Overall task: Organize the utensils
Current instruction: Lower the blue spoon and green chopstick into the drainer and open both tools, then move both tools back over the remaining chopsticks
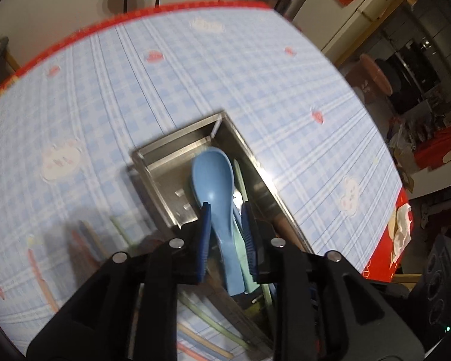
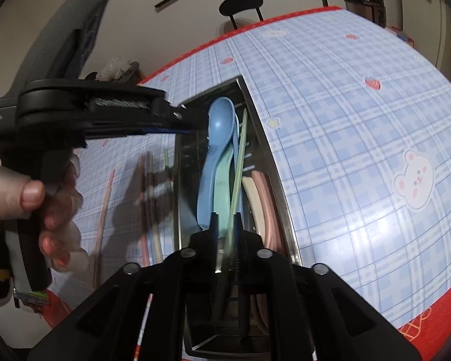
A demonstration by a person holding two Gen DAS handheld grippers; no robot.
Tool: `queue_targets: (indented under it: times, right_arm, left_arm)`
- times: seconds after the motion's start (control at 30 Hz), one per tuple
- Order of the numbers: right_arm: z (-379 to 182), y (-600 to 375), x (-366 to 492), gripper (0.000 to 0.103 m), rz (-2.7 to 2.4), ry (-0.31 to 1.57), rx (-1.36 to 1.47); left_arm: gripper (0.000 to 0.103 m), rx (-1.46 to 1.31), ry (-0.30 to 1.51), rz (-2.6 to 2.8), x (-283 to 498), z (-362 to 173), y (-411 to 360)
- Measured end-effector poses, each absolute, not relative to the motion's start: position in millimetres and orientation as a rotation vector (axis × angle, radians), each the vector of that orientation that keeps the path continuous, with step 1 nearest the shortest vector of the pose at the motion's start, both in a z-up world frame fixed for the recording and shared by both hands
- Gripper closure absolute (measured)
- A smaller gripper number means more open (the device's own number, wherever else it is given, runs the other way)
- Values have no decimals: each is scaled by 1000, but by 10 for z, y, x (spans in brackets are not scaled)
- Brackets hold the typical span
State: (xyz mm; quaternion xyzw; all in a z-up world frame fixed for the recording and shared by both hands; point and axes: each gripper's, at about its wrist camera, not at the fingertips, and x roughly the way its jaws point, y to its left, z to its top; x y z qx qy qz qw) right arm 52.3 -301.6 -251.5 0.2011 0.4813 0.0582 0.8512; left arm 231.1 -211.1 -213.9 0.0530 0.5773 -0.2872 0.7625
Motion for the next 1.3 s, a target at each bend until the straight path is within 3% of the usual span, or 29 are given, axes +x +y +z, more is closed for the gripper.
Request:
queue_targets:
  times: [0.13,0.2,0.27,0.33,0.37,0.67,1.3]
  right_arm:
    - [-2359,-3033,472,55,101,970,404]
    - [-2289,-3047,456,40,86,951,393]
    - [-2223,-3048,434,28,78,930,387]
    - [-2152,-3041,414,10,73,915,377]
    - [-2136,-3043,404,7,71,908,373]
    - [-2036,-2891,318,6,14,902,265]
    - [-2169,-2029,379,6,156,1001,35]
  left_arm:
    - [59,84,1170,-605,2282,-1853,-1877]
    - [44,74,1119,-593,2231,-1710,-1719]
    - [40,68,1081,-588,2171,-1603,-1579]
    - [21,65,1056,-577,2103,-1535,-1435]
    - [13,56,1037,-571,2055,-1496,-1339]
    - [6,-22,1002,-517,1753,-1461,-630]
    - [6,-177,1042,-259,695,-2156,519]
